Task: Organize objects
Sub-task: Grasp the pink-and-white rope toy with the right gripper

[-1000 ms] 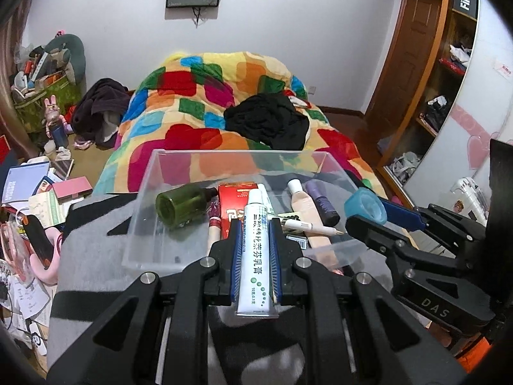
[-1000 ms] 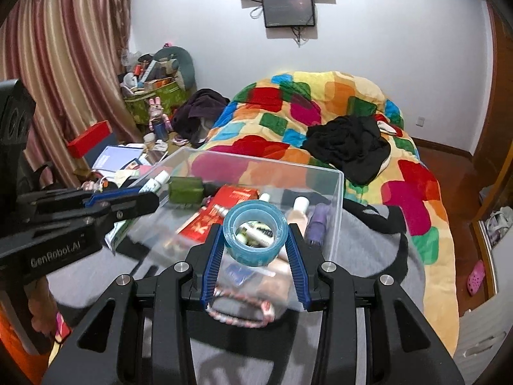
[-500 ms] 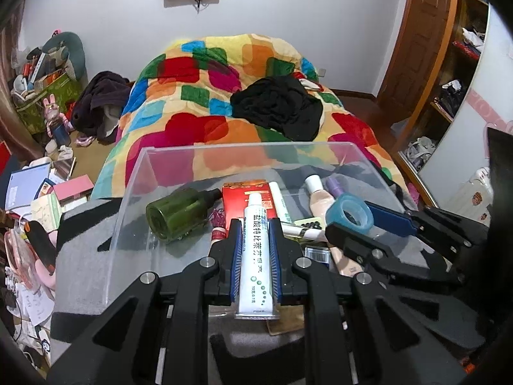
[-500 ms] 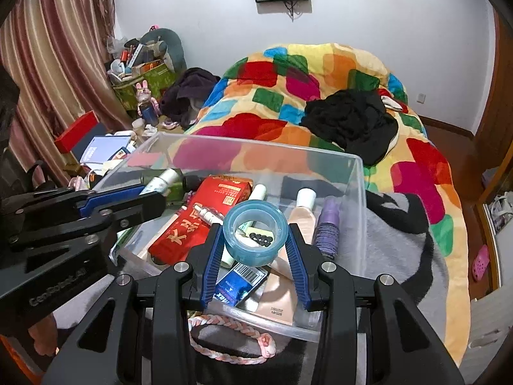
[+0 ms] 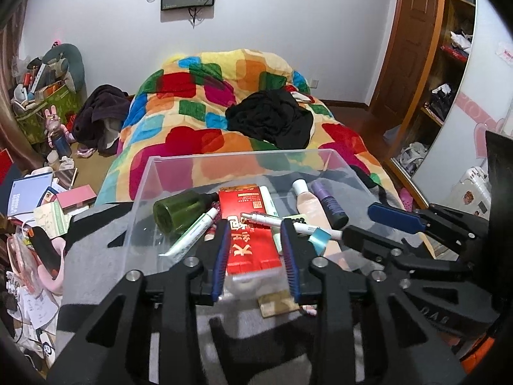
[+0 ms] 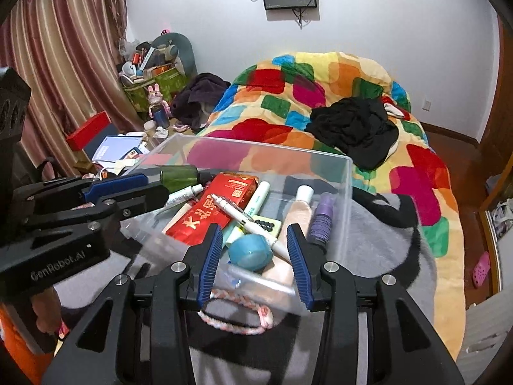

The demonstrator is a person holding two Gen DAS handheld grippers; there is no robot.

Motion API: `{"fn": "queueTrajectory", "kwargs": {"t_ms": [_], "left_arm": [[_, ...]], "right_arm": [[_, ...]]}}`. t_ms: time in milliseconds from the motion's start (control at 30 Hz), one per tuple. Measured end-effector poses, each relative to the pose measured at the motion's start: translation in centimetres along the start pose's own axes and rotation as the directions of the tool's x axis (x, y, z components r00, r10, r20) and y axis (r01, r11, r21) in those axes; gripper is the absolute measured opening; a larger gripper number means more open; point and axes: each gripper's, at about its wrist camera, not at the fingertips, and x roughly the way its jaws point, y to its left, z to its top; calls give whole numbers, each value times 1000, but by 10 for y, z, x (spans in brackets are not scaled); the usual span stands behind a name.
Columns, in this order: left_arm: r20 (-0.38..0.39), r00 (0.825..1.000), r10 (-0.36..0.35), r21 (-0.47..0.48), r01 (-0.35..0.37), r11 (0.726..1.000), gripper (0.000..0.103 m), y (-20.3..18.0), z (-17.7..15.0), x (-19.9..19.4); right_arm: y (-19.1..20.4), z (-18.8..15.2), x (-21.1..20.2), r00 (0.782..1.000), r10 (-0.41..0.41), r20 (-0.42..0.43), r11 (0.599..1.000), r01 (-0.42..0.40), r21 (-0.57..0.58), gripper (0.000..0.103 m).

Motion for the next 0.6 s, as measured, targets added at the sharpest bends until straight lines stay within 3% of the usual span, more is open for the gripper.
{"fn": "queueTrajectory", "kwargs": {"t_ms": [167, 367, 600], "left_arm": [[10, 1000, -9, 10, 9, 1000, 45, -1, -14, -14], [-43, 999, -16, 21, 17, 1000, 45, -4, -41, -11], [-138, 990, -18, -8, 17, 1000, 45, 1, -74, 9]], "right_arm": [[-4, -15, -14, 1000, -11, 1, 1000, 11, 1, 41], [-2, -36, -21, 999, -54, 5, 999, 54, -9, 41], [-4, -57, 4, 995, -34, -89, 999, 34, -5, 41]]}}
